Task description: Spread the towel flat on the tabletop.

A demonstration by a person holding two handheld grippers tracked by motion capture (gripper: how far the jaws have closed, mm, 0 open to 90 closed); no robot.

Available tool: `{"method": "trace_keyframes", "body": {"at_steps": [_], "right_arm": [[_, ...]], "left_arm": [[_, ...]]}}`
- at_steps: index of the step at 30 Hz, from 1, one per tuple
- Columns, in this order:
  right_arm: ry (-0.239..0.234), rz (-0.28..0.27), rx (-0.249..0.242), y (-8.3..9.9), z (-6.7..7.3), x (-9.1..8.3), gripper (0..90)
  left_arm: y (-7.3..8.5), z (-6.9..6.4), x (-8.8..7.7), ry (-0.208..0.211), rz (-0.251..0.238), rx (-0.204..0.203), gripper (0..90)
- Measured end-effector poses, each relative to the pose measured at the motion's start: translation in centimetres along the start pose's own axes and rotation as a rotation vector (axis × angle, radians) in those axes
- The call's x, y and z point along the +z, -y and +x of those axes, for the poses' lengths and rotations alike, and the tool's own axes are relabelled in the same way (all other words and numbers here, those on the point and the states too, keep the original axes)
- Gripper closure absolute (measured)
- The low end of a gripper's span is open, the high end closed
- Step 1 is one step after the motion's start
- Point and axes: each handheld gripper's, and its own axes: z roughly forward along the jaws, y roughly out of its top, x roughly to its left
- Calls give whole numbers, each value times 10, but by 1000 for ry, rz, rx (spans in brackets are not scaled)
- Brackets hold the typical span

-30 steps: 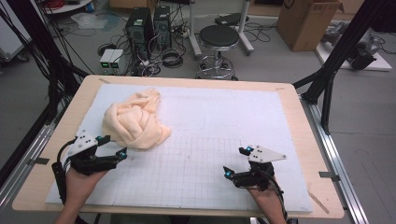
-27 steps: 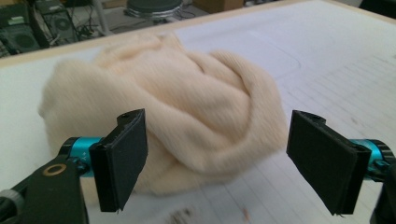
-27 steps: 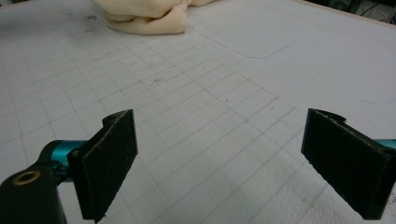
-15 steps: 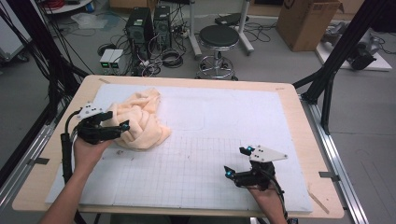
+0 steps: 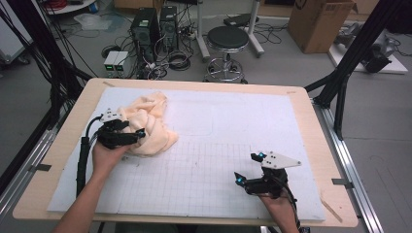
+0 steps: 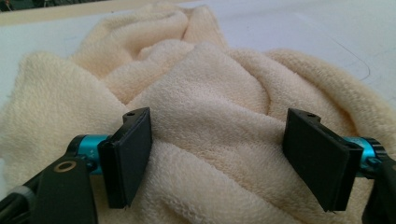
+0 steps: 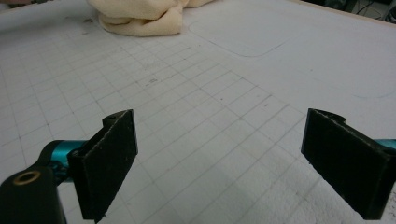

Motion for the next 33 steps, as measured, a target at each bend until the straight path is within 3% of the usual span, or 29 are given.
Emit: {"method": "trace_keyframes", "body": {"at_steps": [3, 5, 10, 33], "right_arm": [[-5, -1, -1, 0, 0, 0, 100], [-9, 1, -1, 0, 1, 0, 101], [-13, 0, -7, -1, 1, 2, 101], [-18, -13, -11, -4, 2, 5, 101]], "left_arm": [[3, 0, 5, 1, 16, -6, 263], [4, -2, 8, -12, 28, 16, 275], [6, -4, 14, -20, 47, 3, 321], [7, -1, 18, -38, 55, -28, 580]]}}
